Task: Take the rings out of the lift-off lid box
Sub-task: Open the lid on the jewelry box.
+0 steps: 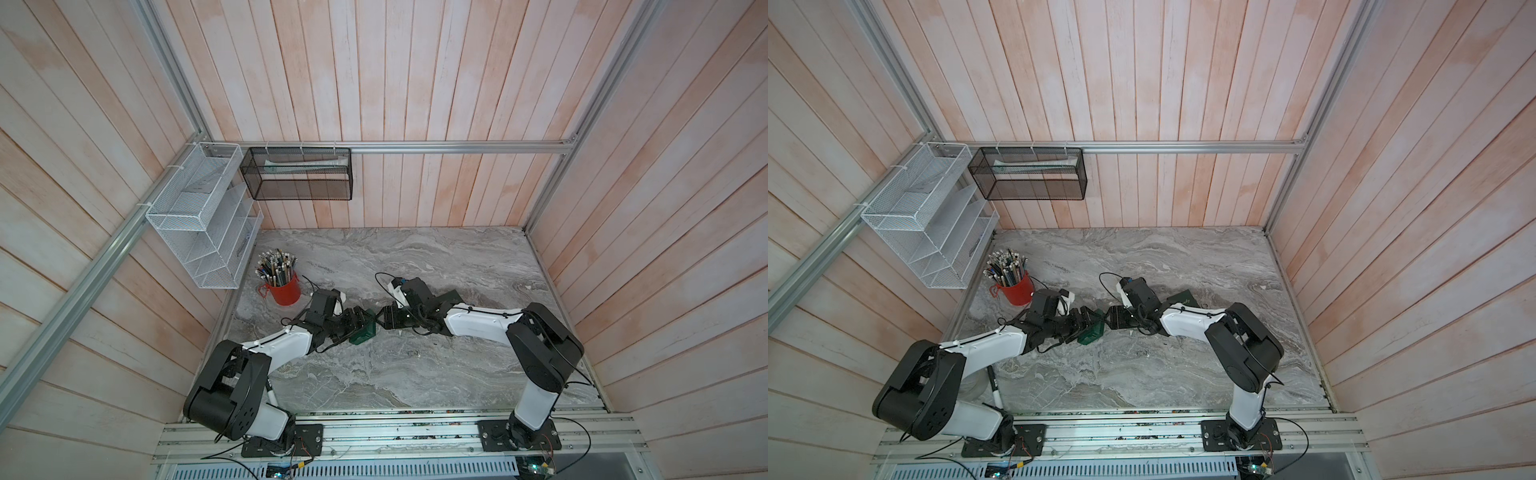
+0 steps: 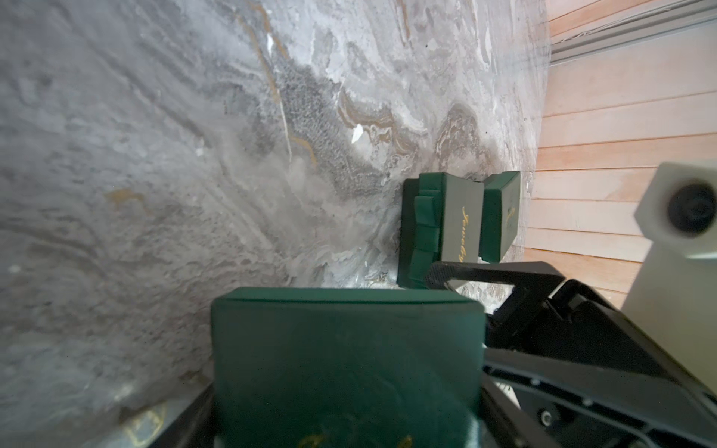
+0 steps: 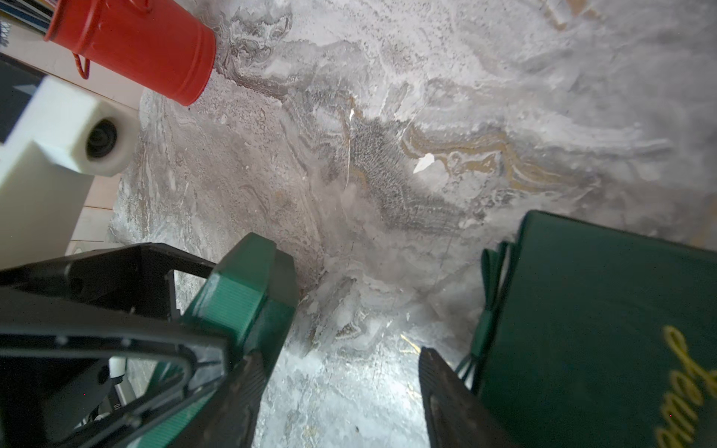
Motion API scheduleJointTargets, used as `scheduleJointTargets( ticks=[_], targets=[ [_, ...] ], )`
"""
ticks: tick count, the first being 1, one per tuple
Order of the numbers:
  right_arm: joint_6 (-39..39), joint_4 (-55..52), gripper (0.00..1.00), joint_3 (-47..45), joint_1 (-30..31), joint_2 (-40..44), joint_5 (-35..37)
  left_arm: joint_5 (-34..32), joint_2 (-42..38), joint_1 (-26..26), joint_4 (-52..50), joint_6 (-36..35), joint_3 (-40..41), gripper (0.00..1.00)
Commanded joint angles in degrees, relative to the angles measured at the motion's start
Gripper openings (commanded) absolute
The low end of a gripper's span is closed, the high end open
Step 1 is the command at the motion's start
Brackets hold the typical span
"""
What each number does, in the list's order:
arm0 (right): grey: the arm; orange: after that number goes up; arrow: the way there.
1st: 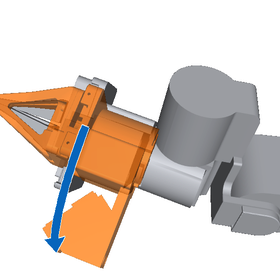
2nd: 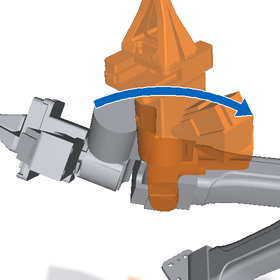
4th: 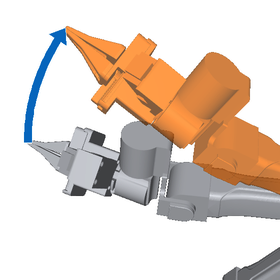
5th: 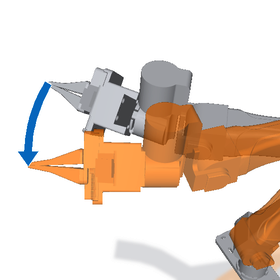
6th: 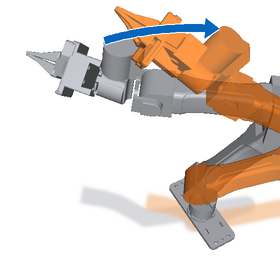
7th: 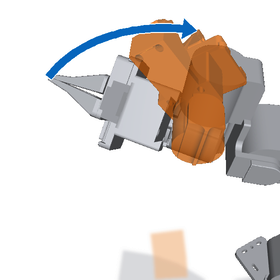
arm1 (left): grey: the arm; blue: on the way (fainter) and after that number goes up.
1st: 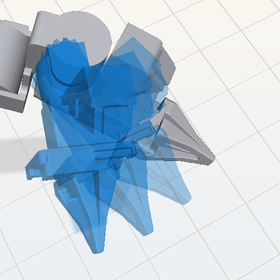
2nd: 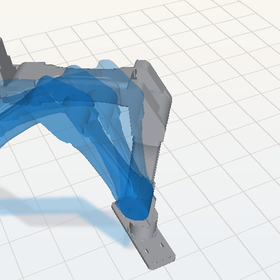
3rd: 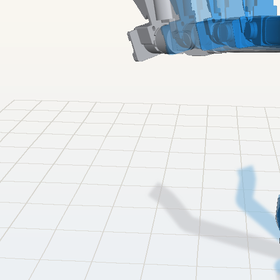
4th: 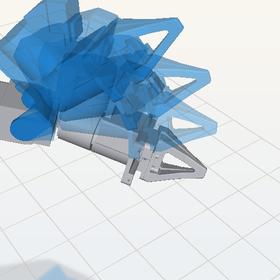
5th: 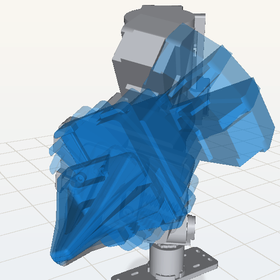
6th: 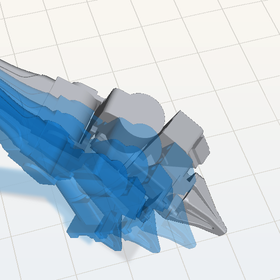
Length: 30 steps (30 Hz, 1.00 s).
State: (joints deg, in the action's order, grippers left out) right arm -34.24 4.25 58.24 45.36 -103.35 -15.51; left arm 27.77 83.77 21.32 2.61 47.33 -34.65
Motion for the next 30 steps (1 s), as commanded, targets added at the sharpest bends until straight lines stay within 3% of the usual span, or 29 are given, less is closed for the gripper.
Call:
scheduleJointTargets(
  ticks=[1, 24, 30],
  targets=[
    [1.4, -4.1, 0.65, 0.4, 1.4, -2.6, -0.4, 3.2, -3.0, 0.3, 7.6, 1.1, -0.7, 0.83],
    [0.8, -4.5, 0.64, 0.0, 2.4, -4.1, -0.7, 2.9, -5.4, -0.9, 9.6, 2.5, 1.8, 0.84],
    [0.9, -6.0, 0.64, -0.4, 2.3, -3.5, 1.1, 1.5, -5.8, -1.0, 6.3, 0.4, 1.7, 0.85]
  ],
)
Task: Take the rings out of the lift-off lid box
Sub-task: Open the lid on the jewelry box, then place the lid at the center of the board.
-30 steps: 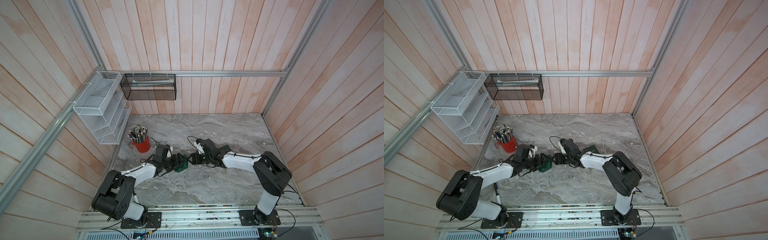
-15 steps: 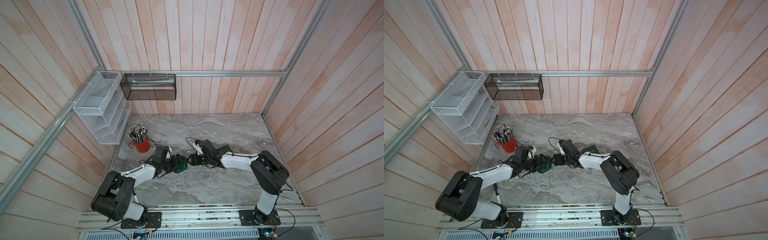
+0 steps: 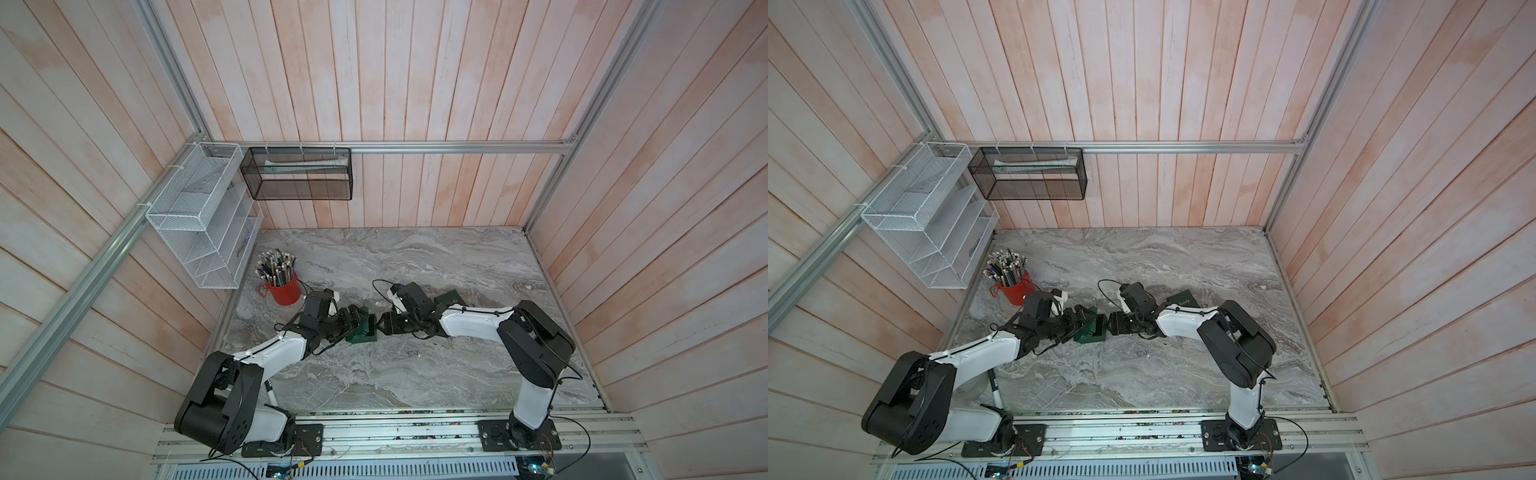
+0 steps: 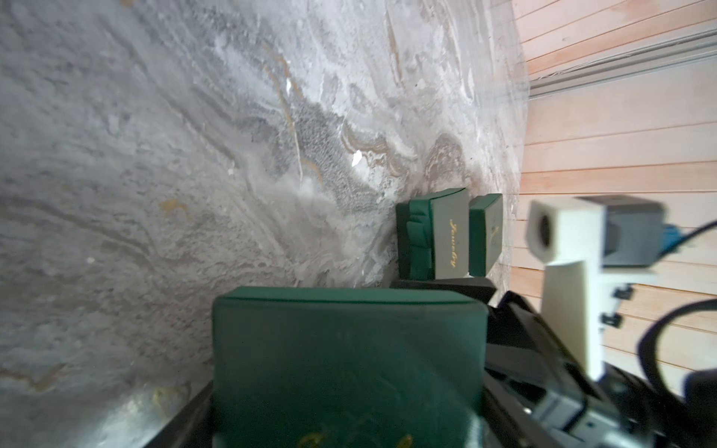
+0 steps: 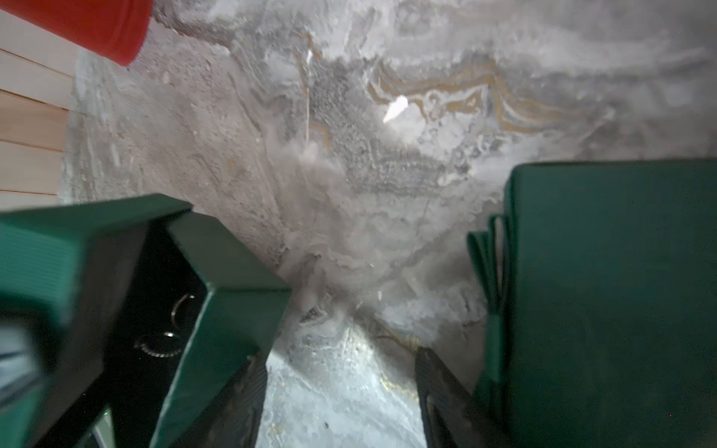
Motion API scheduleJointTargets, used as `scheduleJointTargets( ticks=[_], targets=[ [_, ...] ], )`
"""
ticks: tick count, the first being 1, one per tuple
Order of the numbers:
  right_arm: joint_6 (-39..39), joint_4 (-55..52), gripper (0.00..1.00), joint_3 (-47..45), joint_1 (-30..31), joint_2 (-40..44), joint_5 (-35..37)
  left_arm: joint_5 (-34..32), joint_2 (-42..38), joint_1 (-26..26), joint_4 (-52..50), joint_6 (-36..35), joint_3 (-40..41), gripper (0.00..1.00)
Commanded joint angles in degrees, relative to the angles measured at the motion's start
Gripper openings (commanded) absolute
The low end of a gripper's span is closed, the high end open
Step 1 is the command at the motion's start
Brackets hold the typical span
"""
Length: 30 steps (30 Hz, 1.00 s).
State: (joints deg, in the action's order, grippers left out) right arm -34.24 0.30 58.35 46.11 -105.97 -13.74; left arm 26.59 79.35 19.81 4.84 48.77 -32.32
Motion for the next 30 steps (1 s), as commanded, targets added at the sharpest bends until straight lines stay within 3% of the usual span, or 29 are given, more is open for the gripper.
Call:
scheduleJointTargets(
  ticks=[1, 12, 21, 30],
  targets=[
    [0.8, -2.4, 0.64, -0.7, 1.4, -0.5, 0.0, 2.4, -1.5, 0.5, 3.0, -1.5, -0.6, 0.85],
    [-0.2, -4.0, 0.63, -5.6, -2.2, 5.3, 2.7, -14.4, -7.3, 0.5, -13.8, -8.1, -1.0, 0.9],
    [2.1, -5.1, 0.61, -5.2, -1.6, 10.0, 4.7, -27.8, -6.0, 0.3, -21.9, -10.0, -3.1, 0.92],
    [3.5, -6.8, 0.57, -0.2, -0.4, 9.0, 5.8, -29.1, -0.3, -1.6, -18.9, -11.9, -3.2, 0.94]
  ],
)
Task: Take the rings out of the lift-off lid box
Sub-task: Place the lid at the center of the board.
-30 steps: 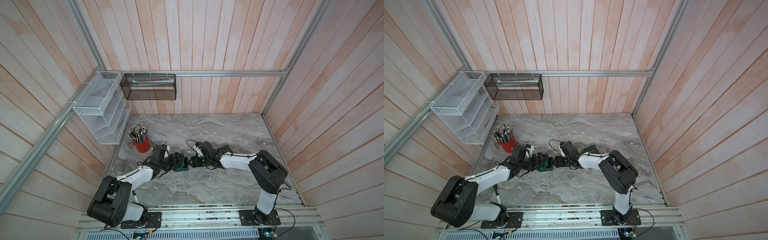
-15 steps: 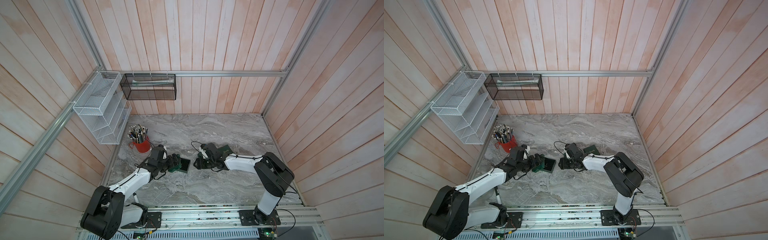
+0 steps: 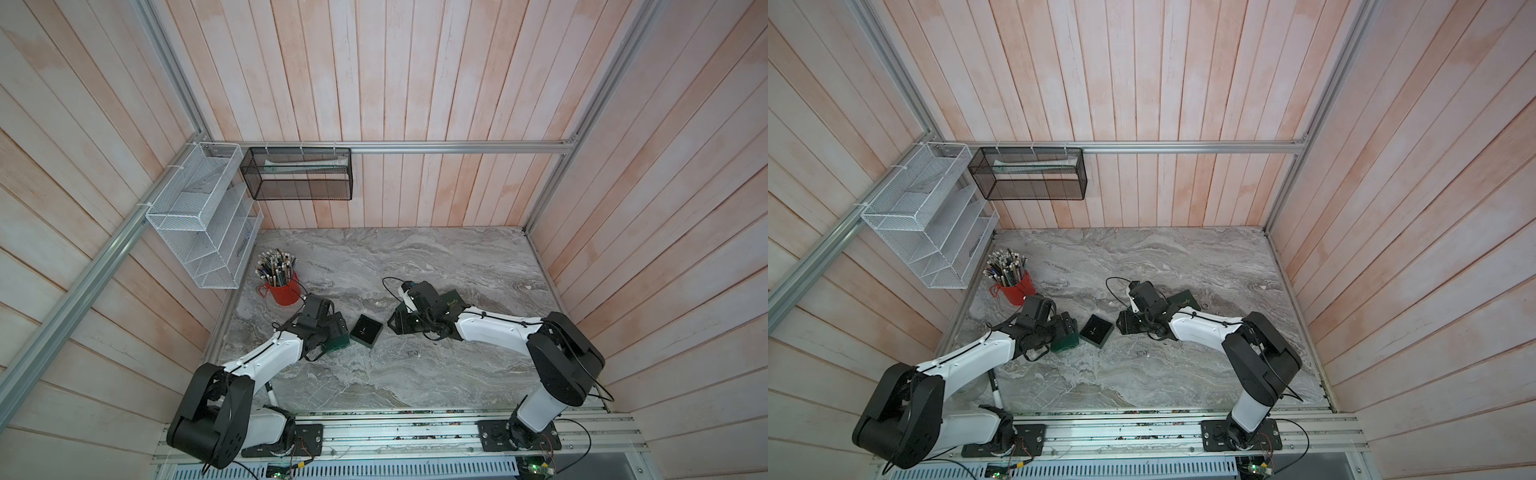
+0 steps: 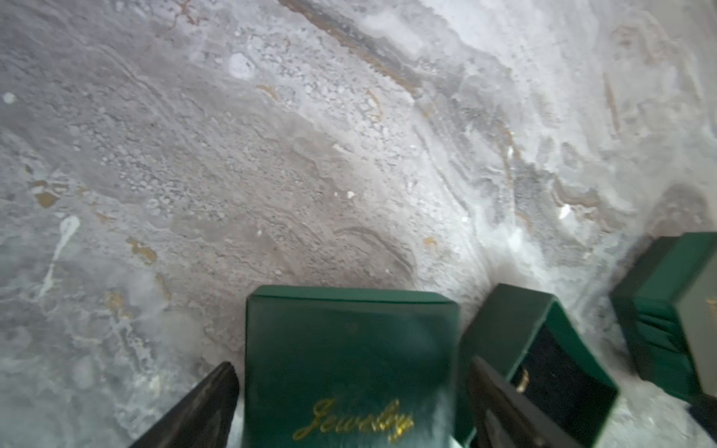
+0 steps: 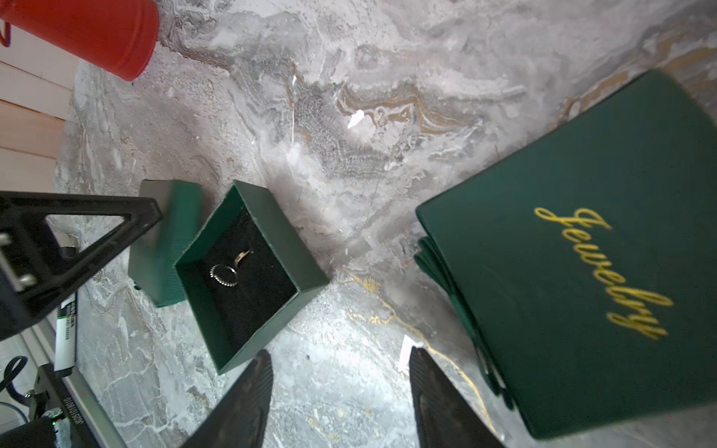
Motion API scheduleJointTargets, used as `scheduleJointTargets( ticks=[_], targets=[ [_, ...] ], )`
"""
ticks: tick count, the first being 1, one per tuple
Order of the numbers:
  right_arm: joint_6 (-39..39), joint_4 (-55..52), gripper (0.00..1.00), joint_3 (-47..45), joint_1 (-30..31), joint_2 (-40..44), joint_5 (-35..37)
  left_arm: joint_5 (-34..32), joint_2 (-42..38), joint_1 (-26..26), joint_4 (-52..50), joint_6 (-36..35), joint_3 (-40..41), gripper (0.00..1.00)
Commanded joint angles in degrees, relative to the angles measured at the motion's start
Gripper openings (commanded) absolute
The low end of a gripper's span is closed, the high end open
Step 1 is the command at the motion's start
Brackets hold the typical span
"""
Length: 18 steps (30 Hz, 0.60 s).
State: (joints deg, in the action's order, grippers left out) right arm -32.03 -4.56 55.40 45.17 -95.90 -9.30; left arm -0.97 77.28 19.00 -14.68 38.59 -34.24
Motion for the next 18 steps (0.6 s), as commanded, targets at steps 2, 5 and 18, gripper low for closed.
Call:
scheduleJointTargets(
  ticks=[2, 5, 18],
  targets=[
    [1.5, -2.4, 0.57, 4.1, 0.9, -1.8, 1.7, -0.8, 3.5, -1.7, 1.7, -2.3, -1.2, 0.94],
    [1.9, -2.7, 0.57, 6.2, 1.6, -3.0, 1.8, 0.9, 6.6, -3.2, 3.0, -3.2, -1.4, 0.96],
    [4.0, -4.4, 0.56, 11.4, 3.3, -7.4, 1.3, 2.6, -1.2, -4.2, 0.6, -4.2, -2.2, 1.0]
  ],
)
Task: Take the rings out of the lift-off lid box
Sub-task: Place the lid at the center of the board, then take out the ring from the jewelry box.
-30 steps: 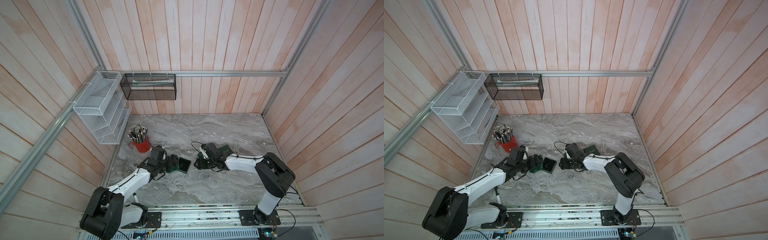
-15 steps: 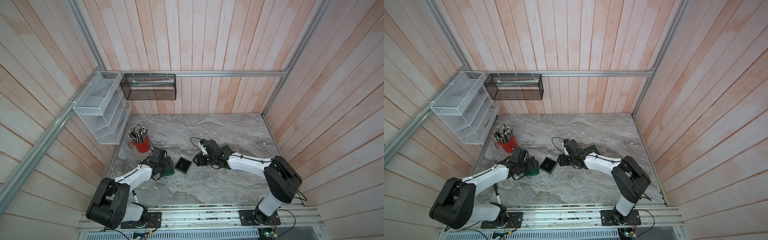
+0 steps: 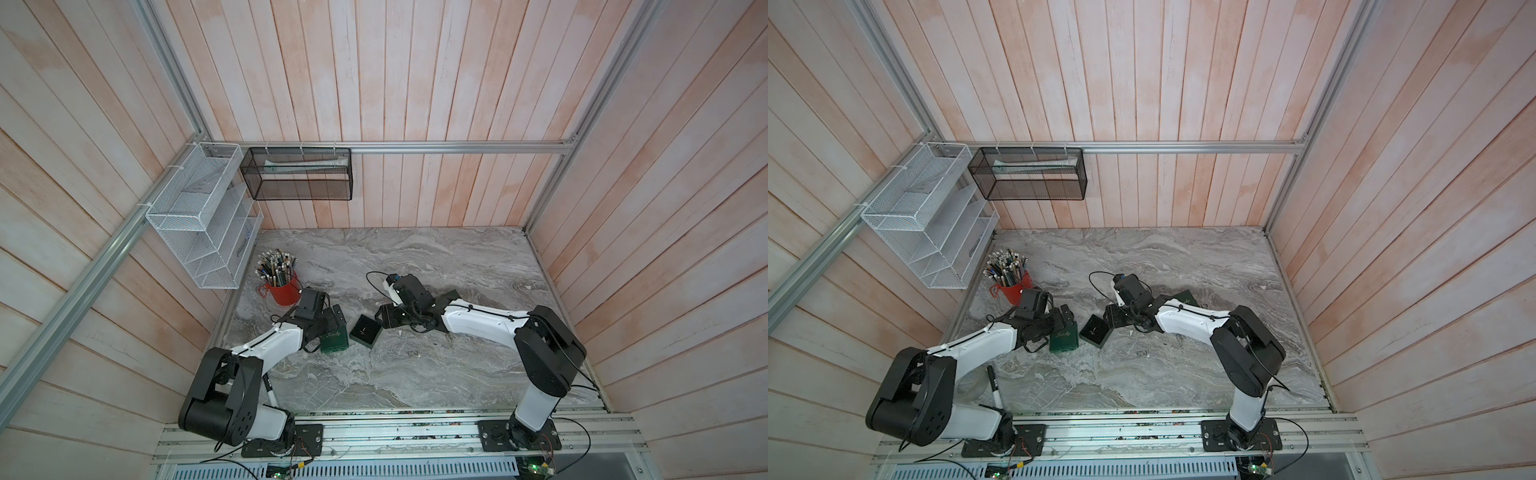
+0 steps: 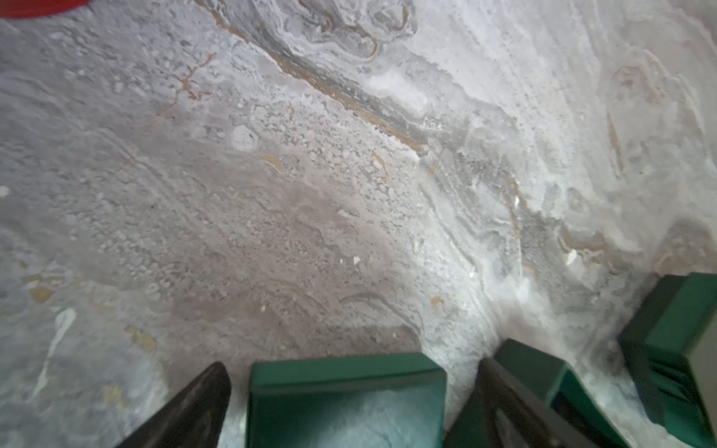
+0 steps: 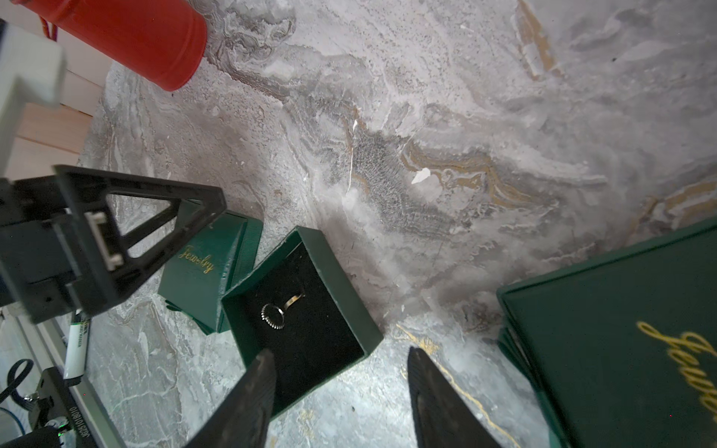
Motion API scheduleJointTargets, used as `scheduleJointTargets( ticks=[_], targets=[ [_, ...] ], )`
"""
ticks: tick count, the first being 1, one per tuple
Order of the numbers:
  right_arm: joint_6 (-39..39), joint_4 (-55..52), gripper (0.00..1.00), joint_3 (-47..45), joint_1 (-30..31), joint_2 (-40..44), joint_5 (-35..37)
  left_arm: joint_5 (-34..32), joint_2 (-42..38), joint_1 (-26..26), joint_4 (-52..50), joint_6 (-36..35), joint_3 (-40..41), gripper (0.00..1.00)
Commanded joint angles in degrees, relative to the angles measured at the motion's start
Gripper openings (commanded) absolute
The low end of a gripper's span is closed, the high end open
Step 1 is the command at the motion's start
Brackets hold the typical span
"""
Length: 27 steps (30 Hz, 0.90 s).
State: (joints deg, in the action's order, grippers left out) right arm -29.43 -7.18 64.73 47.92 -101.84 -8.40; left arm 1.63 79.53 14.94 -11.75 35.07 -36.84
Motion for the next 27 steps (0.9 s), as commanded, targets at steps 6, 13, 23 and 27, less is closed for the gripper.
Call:
scheduleJointTargets(
  ticks=[6, 13, 23, 27],
  targets=[
    [3.3, -2.7, 0.47, 4.6, 1.3, -4.0, -0.2, -2.0, -8.0, -0.2, -5.9, -0.5, 0.7, 1.0],
    [5.6, -3.2, 0.28, 6.7, 2.3, -6.4, -1.6, -2.7, -12.9, -0.2, -7.1, 1.0, 3.2, 1.0],
    [8.9, -5.0, 0.22, 10.3, 5.3, -10.0, -2.8, -1.7, -15.3, -0.2, -6.7, 2.5, 6.3, 1.0],
    [9.0, -6.0, 0.22, 12.3, 6.2, -11.9, -2.8, -1.8, -15.5, -0.4, -6.9, 2.5, 7.0, 1.0]
  ],
)
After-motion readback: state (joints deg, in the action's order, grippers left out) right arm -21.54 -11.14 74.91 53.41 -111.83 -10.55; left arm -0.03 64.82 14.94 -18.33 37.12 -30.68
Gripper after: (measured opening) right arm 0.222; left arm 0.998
